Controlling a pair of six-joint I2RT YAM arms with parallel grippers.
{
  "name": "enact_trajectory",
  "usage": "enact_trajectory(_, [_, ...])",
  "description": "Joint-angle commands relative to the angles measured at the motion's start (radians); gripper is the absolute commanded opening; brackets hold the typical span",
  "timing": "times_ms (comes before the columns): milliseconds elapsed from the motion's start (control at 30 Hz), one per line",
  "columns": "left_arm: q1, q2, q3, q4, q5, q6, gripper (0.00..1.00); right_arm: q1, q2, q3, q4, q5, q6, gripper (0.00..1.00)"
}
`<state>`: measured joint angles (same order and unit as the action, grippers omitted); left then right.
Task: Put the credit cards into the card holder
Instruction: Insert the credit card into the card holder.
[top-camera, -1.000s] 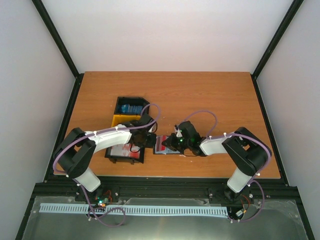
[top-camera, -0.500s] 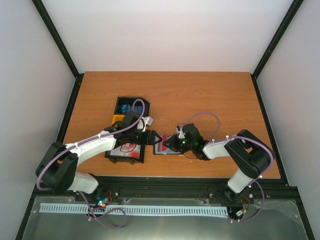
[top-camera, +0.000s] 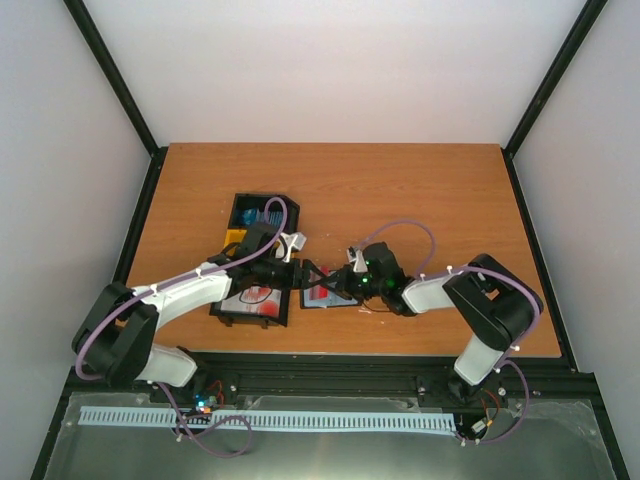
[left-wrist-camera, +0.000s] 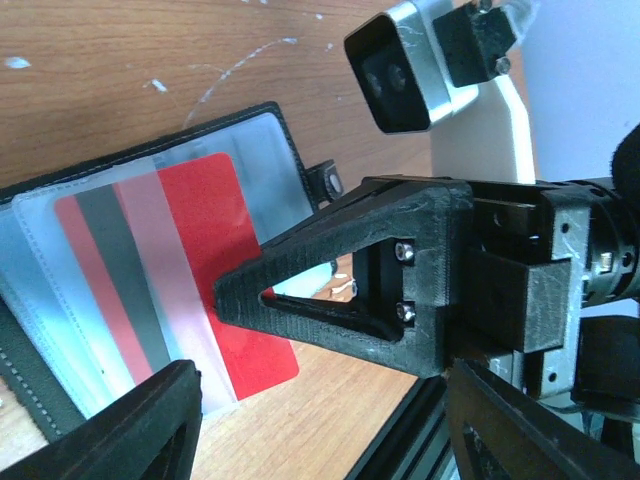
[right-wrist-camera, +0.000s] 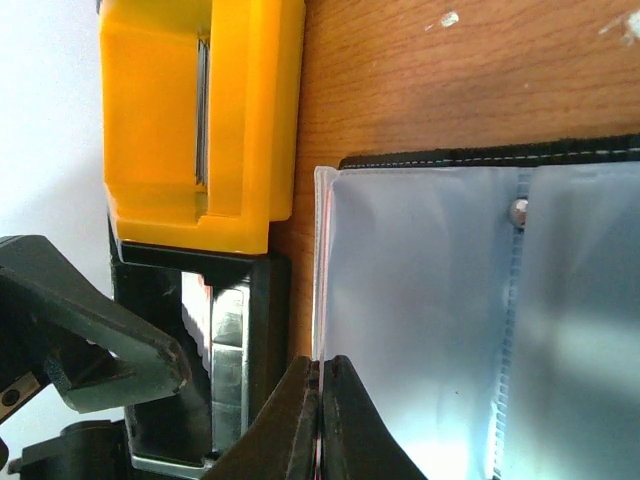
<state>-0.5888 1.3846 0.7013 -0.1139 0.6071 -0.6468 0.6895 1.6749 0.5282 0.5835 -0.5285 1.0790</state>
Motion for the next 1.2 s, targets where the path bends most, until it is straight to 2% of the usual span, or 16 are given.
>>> enact_trajectory(0, [0.007,0.008,0.003,-0.032,-0.067,-0.044,0.68,-0.002,0.026,0.055,-0.098,-0.014,-0.071,0.03])
enact_trajectory(167, [0.007,0.013,0.011,-0.071,-0.105,-0.055,0.67,-0.002,0.073,0.092,-0.147,-0.048,-0.096,0.04])
enact_trajectory(333, [0.007,0.003,0.020,-0.090,-0.132,-0.058,0.66,-0.002,0.085,0.148,-0.265,-0.038,-0.152,0.07])
enact_trajectory(400, [0.007,0.002,0.025,-0.105,-0.144,-0.059,0.66,-0.002,0.071,0.167,-0.324,-0.018,-0.176,0.13])
enact_trajectory(533, [0.007,-0.008,0.040,-0.118,-0.157,-0.054,0.66,-0.001,0.024,0.202,-0.454,0.038,-0.220,0.33])
enact_trajectory(633, [0.007,-0.034,0.048,-0.123,-0.173,-0.048,0.67,0.006,-0.013,0.228,-0.566,0.108,-0.254,0.44])
enact_trajectory(800, [0.007,-0.098,0.046,-0.134,-0.224,-0.051,0.67,0.045,-0.043,0.299,-0.747,0.233,-0.298,0.56])
enact_trajectory(900, [0.007,-0.144,0.037,-0.154,-0.286,-0.071,0.66,0.085,-0.035,0.371,-0.874,0.336,-0.315,0.57])
enact_trajectory(1167, [0.009,-0.363,-0.015,-0.280,-0.605,-0.199,0.63,0.201,0.085,0.594,-1.145,0.581,-0.318,0.62])
